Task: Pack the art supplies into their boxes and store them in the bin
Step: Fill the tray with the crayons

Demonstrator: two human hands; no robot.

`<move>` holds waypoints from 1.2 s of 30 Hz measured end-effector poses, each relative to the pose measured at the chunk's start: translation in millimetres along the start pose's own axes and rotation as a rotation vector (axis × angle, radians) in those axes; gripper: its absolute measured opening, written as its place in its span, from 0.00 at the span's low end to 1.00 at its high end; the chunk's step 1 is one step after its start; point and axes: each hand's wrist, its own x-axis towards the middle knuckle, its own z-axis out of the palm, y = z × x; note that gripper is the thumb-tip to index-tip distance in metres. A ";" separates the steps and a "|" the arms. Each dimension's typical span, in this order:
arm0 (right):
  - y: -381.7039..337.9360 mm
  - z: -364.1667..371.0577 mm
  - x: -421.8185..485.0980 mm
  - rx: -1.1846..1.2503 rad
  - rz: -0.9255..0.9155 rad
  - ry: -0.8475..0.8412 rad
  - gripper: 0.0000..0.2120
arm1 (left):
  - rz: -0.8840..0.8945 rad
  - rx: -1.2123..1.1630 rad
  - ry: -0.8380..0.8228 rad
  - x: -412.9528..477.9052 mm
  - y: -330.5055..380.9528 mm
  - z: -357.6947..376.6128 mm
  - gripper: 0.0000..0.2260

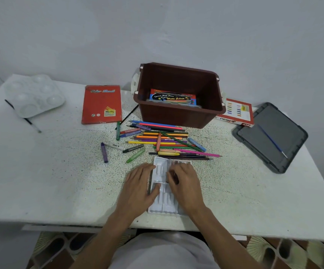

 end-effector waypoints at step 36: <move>57.3 -47.1 58.1 -0.169 0.207 0.081 0.08 | 0.039 -0.093 0.079 1.0 -4.1 3.5 0.19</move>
